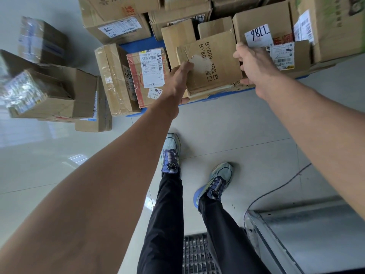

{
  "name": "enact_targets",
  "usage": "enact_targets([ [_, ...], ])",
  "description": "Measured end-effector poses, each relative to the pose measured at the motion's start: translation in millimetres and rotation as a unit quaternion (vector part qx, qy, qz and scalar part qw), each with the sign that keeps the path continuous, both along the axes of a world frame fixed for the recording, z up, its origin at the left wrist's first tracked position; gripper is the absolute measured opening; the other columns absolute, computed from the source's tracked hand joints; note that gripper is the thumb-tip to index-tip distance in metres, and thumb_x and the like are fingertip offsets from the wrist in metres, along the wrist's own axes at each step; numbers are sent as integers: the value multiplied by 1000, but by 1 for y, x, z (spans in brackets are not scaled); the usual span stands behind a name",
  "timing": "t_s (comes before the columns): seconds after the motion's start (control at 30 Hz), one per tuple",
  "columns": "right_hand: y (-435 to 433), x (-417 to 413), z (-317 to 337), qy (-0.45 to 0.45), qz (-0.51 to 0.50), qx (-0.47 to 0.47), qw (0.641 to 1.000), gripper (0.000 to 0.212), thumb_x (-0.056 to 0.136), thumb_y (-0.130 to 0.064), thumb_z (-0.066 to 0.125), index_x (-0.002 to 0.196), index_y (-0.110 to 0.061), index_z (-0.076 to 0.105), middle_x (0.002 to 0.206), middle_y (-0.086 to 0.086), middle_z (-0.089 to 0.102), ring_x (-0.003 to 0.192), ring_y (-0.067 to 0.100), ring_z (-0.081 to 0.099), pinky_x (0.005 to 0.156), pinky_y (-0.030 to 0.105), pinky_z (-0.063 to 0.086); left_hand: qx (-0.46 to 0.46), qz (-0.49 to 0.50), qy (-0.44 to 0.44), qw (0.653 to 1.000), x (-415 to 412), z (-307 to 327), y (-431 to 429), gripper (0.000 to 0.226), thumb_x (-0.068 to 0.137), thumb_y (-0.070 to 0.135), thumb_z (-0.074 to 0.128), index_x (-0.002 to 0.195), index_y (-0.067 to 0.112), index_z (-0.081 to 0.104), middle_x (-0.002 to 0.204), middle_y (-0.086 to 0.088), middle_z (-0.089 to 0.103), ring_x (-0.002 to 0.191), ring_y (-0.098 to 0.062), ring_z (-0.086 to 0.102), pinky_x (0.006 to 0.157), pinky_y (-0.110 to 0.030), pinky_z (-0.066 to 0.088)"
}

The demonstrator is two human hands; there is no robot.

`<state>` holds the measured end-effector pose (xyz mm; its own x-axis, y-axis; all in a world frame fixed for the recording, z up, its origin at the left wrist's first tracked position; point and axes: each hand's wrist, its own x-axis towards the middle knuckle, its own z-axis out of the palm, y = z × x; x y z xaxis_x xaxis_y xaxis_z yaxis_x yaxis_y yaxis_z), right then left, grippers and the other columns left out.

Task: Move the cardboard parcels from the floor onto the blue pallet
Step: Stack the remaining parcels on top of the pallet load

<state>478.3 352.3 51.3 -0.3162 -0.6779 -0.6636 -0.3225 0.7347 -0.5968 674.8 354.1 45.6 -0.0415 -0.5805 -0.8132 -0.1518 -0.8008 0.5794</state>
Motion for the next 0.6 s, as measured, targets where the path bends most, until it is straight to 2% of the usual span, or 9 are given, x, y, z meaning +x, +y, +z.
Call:
enact_targets([
  [0.3,0,3,12,-6,-4,-11,1000,35,106,-52,40,113,-27,64,124,2,59,109,16,57,96,41,55,-3,1,-4,1000,4,4,3,32,101,42,50,127,24,55,106,14,57,98,-8,55,72,-33,45],
  [0.43,1,9,27,-1,-25,-42,999,55,104,-48,43,126,-2,64,139,19,61,94,14,55,102,51,51,-7,14,-7,1000,12,21,4,39,99,44,53,131,24,57,124,7,59,116,-17,56,71,-33,45],
  [0.5,2,18,37,-7,-31,-52,998,57,102,-48,45,127,0,62,138,21,60,94,16,55,104,53,50,-11,25,-11,1000,21,32,7,36,98,45,53,128,25,59,122,7,62,113,-17,58,70,-32,46],
  [0.6,3,40,55,-40,-27,-62,997,54,102,-47,45,126,-2,62,139,24,59,99,26,63,89,36,51,-22,46,-19,999,40,51,17,39,98,46,54,131,25,59,110,13,62,102,-9,59,69,-31,45],
])
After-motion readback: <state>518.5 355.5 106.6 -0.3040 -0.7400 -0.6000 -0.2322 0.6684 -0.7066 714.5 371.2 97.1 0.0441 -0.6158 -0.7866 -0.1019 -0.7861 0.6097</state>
